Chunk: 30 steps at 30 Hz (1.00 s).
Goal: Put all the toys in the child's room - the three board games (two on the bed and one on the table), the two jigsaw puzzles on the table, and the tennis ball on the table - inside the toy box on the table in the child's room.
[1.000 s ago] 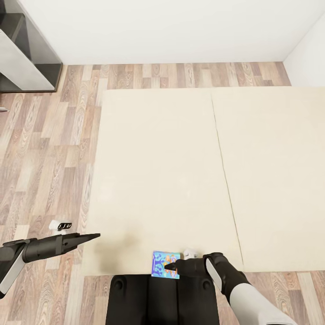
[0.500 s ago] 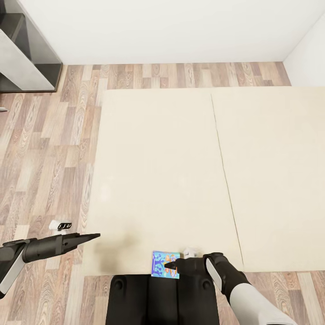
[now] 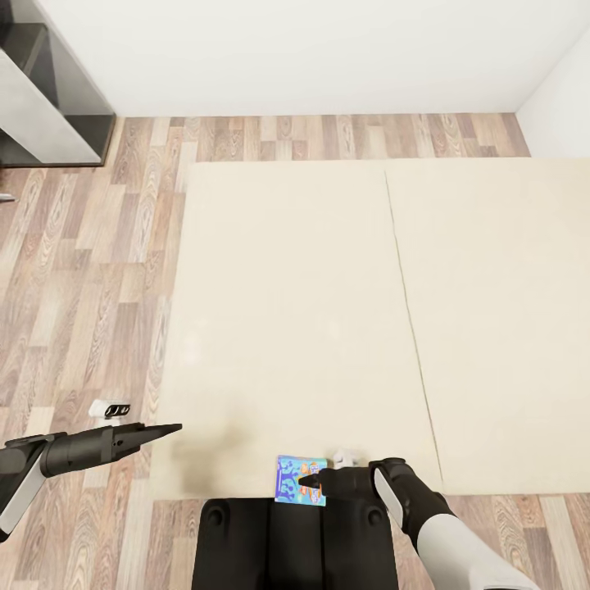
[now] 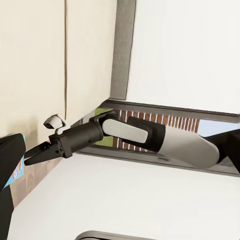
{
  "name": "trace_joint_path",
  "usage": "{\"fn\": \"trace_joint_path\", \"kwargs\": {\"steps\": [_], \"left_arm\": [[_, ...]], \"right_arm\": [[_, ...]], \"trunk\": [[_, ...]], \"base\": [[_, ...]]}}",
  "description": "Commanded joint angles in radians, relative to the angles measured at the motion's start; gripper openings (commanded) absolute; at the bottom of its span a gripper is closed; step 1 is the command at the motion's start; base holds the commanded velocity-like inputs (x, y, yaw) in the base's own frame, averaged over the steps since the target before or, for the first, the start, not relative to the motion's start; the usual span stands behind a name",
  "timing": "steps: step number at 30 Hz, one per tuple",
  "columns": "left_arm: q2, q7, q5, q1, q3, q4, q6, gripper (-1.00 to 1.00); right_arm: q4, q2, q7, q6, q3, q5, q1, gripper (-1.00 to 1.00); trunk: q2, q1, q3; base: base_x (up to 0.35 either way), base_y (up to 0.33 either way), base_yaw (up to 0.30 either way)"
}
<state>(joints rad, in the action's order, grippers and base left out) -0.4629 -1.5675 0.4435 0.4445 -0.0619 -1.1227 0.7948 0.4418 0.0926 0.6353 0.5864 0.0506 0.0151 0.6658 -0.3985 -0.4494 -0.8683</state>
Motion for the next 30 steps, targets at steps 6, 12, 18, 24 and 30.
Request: {"fn": "trace_joint_path", "kwargs": {"steps": [6,12,18,24,30], "left_arm": [[0.000,-0.003,0.001,0.000,0.001,0.000,0.011,1.00],[0.000,-0.003,0.000,0.000,0.001,0.000,0.011,1.00],[0.000,-0.003,0.000,0.000,0.001,0.000,0.011,1.00],[0.000,-0.003,0.001,0.000,0.001,0.000,0.011,1.00],[0.000,-0.003,0.001,0.000,0.001,0.000,0.011,1.00]], "right_arm": [[0.001,0.001,0.001,0.009,0.007,0.002,0.000,1.00],[0.001,0.001,0.001,0.009,0.006,0.002,0.000,1.00],[0.002,0.002,0.001,0.009,0.006,0.002,0.000,1.00],[0.002,0.004,0.001,0.009,0.004,0.002,0.000,1.00],[0.002,0.005,0.001,0.008,0.003,0.002,0.000,1.00]], "trunk": [[-0.002,-0.001,-0.001],[-0.002,-0.001,-0.001],[-0.002,-0.001,-0.001],[-0.002,-0.001,-0.001],[-0.002,-0.001,-0.001]], "base": [[0.000,0.000,0.072],[0.000,0.000,0.007],[0.000,0.043,0.001],[0.000,0.091,0.000],[0.000,0.011,0.000]]}}
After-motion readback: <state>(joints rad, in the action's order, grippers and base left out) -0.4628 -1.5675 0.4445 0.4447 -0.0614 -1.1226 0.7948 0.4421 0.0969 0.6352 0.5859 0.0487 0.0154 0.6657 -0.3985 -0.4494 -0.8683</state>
